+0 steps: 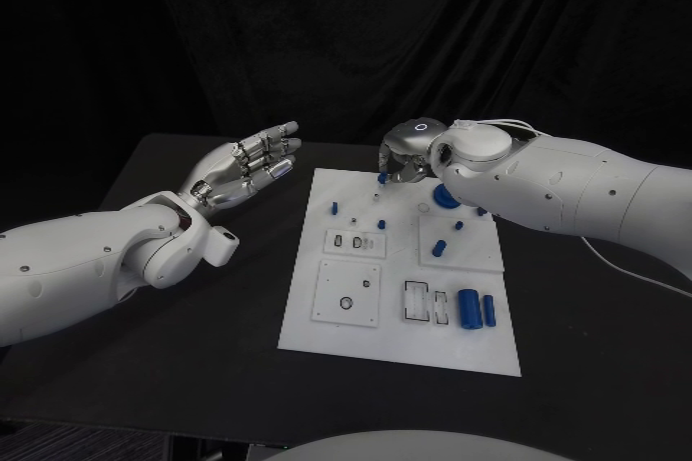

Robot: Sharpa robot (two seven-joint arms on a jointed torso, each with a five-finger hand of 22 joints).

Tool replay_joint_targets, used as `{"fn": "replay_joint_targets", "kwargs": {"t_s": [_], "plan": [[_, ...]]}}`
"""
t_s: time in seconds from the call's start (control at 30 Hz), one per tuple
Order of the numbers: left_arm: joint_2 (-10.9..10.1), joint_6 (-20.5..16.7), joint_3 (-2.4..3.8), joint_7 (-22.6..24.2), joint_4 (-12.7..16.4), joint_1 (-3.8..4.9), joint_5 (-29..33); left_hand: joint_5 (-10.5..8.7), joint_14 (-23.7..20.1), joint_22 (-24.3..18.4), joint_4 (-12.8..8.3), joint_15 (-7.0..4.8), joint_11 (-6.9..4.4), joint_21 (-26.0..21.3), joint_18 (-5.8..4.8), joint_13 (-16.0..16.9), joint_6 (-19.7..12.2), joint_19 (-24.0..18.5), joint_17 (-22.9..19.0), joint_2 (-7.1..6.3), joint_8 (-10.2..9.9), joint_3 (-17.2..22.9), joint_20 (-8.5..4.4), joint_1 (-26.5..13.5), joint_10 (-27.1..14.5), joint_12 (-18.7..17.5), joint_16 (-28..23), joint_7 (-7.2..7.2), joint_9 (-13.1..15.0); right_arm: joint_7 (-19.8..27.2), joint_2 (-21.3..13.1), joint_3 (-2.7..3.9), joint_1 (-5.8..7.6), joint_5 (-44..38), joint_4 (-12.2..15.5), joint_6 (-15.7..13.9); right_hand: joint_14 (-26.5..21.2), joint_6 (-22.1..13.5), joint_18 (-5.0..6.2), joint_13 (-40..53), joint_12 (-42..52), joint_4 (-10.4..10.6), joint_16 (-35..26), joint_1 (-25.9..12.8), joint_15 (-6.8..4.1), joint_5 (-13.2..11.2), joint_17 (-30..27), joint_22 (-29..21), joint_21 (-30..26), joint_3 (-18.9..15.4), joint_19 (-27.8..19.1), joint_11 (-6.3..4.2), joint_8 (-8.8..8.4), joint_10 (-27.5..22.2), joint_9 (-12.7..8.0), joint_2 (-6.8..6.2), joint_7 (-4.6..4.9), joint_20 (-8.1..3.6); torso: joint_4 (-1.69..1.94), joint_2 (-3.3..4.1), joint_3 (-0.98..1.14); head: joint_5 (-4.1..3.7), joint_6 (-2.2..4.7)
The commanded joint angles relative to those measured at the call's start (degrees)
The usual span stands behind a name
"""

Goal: Assemble the parts on the task board

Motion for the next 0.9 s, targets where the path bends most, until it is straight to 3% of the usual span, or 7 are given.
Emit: {"fn": "replay_joint_targets", "kwargs": {"t_s": [0.03, 0.9], "plan": [[0.2, 1.0, 0.04, 2.6, -0.1, 0.08, -0.3, 0.23, -0.2, 0.0, 0.0, 0.28, 0.12, 0.1, 0.81, -0.1, -0.2, -0.1, 0.0, 0.48, -0.1, -0.3, 0.21, 0.0, -0.4, -0.2, -0.2, -0.08, 0.0, -1.1, 0.0, -0.16, -0.52, -0.3, 0.0, 1.1, 6.0, -0.3, -0.29, 15.1, 0.1, -0.2, 0.2, -0.3, -0.01, 0.1, 15.1, 14.2, -0.4, -0.2, 3.9, -0.13, -0.05, 6.1, 2.1, 0.39, -0.21, -0.20, -0.02, 0.02, -0.02, -0.01, -0.08], [0.0, 1.0, 0.04, 2.5, -0.3, 0.08, -0.3, 0.24, -0.2, 0.0, 0.0, 0.30, 0.13, 0.1, 0.81, -0.1, -0.1, -0.1, 0.0, 0.54, -0.1, -0.4, 0.23, 0.0, -0.5, -0.3, -0.2, -0.05, 0.0, -1.1, -0.2, -0.16, -0.79, -0.3, 0.9, 0.6, 6.0, -1.4, -0.05, 15.1, 0.1, -0.3, 0.2, -0.6, 0.03, 0.2, 15.1, 13.9, -1.2, -0.3, 3.1, -0.10, -1.12, 6.1, 1.8, -0.02, 0.03, -0.16, -0.13, 0.03, -0.07, 0.17, -0.29]]}}
